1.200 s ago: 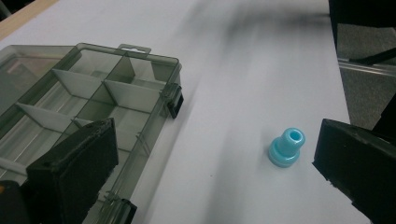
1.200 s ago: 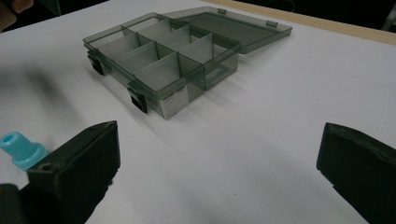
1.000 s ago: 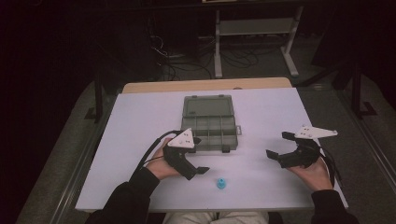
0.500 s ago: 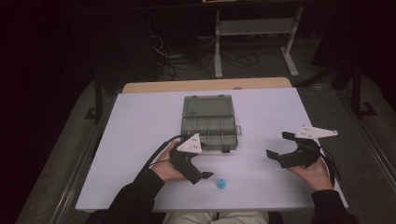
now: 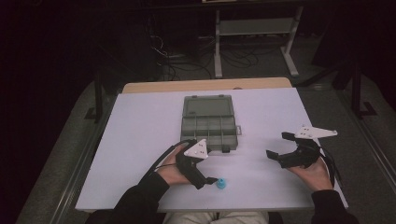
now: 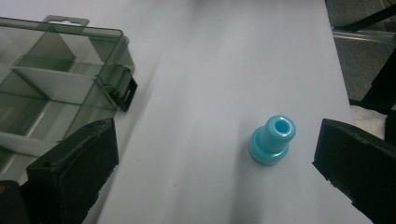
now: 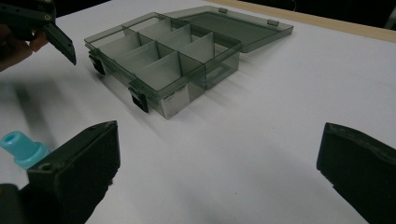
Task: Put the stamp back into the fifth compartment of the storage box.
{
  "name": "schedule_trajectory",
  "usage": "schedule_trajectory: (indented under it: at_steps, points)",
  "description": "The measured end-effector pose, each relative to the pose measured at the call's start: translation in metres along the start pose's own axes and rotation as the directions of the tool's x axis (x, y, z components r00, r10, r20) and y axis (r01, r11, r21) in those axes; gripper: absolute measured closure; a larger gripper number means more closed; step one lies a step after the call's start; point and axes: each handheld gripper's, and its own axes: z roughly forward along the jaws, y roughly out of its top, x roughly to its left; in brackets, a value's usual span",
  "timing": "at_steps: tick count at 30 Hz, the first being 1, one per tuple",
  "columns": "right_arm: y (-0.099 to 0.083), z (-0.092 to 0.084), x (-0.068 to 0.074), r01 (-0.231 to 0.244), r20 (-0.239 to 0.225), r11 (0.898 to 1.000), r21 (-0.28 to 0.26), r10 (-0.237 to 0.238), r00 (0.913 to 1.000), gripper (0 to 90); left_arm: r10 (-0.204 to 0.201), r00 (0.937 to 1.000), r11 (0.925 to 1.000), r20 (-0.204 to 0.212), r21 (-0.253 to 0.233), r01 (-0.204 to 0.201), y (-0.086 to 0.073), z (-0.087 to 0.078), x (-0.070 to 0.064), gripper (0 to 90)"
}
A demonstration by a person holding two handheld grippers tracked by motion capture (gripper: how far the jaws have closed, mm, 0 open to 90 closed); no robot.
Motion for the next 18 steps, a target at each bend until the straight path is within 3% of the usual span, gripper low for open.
schedule_trajectory:
  at_steps: [18]
  points:
    - [0.0,0.001,0.001,0.005,-0.005,1.0,0.003,-0.005,1.0,0.0,-0.004,0.9972,0.9992,0.075,0.041,0.001,-0.002,0.022,-0.011,0.0]
